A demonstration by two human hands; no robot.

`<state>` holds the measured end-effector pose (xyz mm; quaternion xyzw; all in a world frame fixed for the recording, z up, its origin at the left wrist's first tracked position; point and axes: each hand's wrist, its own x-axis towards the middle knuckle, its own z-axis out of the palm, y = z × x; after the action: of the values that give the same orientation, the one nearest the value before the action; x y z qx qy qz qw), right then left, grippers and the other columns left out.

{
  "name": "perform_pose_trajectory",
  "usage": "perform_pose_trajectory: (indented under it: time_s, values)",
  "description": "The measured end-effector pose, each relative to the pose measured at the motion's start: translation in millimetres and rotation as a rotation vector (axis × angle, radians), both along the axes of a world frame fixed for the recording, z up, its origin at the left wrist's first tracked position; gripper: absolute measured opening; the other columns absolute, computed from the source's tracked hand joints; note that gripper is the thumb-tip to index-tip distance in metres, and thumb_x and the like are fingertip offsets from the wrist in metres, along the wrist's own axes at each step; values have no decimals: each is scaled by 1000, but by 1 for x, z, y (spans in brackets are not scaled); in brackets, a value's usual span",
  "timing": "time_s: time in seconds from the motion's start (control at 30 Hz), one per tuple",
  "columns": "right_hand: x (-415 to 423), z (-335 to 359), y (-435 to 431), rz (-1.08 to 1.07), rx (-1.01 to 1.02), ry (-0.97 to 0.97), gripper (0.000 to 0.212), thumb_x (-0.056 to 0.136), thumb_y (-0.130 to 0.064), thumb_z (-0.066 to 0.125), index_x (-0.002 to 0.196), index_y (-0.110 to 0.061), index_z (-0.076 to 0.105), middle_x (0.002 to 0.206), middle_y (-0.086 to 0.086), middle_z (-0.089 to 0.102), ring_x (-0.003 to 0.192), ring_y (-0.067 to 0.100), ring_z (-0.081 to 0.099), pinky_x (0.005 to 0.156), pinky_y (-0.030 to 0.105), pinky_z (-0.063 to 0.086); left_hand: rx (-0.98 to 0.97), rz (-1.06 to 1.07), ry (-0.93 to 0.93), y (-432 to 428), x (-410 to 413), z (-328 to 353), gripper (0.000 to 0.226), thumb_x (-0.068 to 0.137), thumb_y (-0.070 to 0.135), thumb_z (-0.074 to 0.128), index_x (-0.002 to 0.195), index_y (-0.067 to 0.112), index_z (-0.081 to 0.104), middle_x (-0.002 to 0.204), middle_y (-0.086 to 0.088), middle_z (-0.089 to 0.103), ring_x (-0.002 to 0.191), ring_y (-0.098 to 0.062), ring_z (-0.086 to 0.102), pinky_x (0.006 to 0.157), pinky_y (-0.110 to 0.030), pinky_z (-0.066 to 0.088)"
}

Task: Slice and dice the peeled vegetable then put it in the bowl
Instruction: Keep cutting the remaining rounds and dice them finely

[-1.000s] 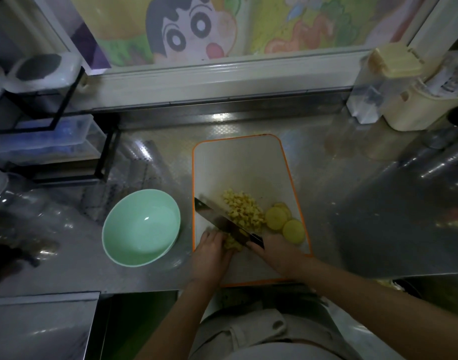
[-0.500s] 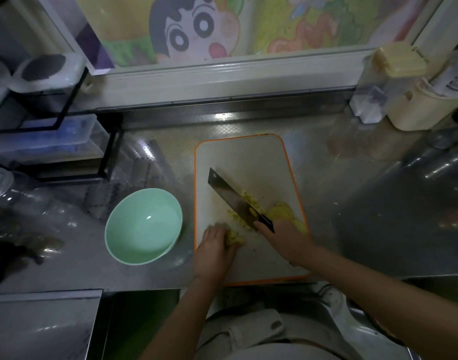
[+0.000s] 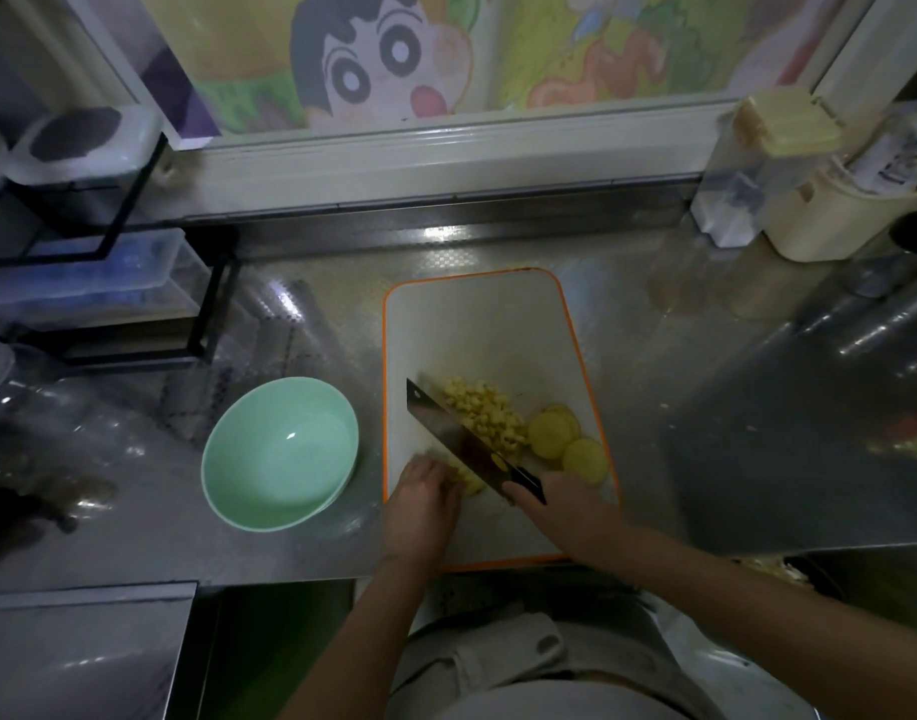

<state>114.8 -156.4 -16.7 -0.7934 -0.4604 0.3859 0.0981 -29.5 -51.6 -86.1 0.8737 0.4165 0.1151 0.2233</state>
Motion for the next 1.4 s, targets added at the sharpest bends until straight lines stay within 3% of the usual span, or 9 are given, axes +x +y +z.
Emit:
perform_pose_trajectory:
  time_s: [0.17, 0.33, 0.57, 0.77, 1.0, 1.13, 1.23, 1.33, 1.4]
  values:
    - [-7, -2, -2, -78, 30, -16, 39, 97, -43, 43, 72, -14, 45, 60, -5, 39, 51, 7, 38, 41, 23, 28, 17, -9, 2, 1, -1, -3, 7, 76, 12, 70, 82, 15, 73, 84, -2, 66, 83, -20, 59, 67, -24, 41]
    - [-8, -6, -2, -104, 14, -16, 41, 97, -44, 43, 64, -20, 40, 60, -5, 40, 49, 4, 37, 40, 16, 25, 41, -17, -28, 1, -1, -4, 9, 70, 8, 74, 77, 15, 73, 79, -1, 67, 77, -21, 62, 66, -19, 36]
    - [-15, -10, 1, -42, 7, -28, 31, 99, -41, 40, 90, -14, 53, 79, 5, 52, 69, 17, 50, 55, 27, 38, 27, -21, -21, 4, -1, -6, 8, 70, 8, 75, 74, 13, 71, 75, -4, 67, 73, -23, 62, 66, -22, 35]
    - [-16, -15, 11, 4, -10, -99, 42, 99, -43, 38, 63, -24, 31, 61, -4, 37, 52, 11, 38, 44, 23, 26, 24, -66, 1, 8, -1, -10, 8, 70, 14, 68, 74, 16, 74, 77, 0, 69, 75, -21, 64, 67, -21, 42]
    - [-15, -7, 12, -15, -94, -18, 43, 100, -42, 34, 63, -21, 31, 67, 2, 41, 63, 19, 45, 58, 27, 35, 50, -86, -38, 9, 0, -8, 15, 74, 22, 59, 71, 16, 73, 72, 1, 68, 70, -20, 62, 67, -20, 37]
    - [-15, -11, 13, 15, -72, -85, 38, 102, -36, 33, 79, -13, 51, 69, 4, 42, 71, 26, 55, 46, 22, 24, 63, -99, -30, 9, 0, -9, 13, 72, 21, 61, 70, 16, 73, 72, 2, 67, 69, -19, 63, 62, -21, 43]
    - [-16, -15, 12, 37, -97, -61, 43, 102, -38, 31, 106, -4, 58, 72, 4, 47, 56, 14, 38, 49, 20, 24, 58, -112, -22, 10, -1, -11, 27, 77, 29, 49, 73, 18, 73, 73, 3, 66, 71, -19, 63, 57, -21, 48]
    - [-23, -13, 9, 43, -94, -144, 38, 100, -44, 32, 74, -18, 42, 89, 11, 59, 76, 20, 58, 49, 20, 25, 62, -119, -16, 10, -2, -10, 28, 77, 30, 49, 74, 18, 74, 74, 3, 68, 71, -18, 63, 57, -21, 48]
    - [-29, -8, 7, 71, -102, -188, 31, 101, -42, 32, 79, -20, 36, 111, 12, 62, 99, 24, 61, 51, 24, 28, 68, -112, -15, 9, -2, -10, 29, 77, 31, 48, 73, 18, 74, 75, 2, 68, 72, -17, 64, 59, -22, 47]
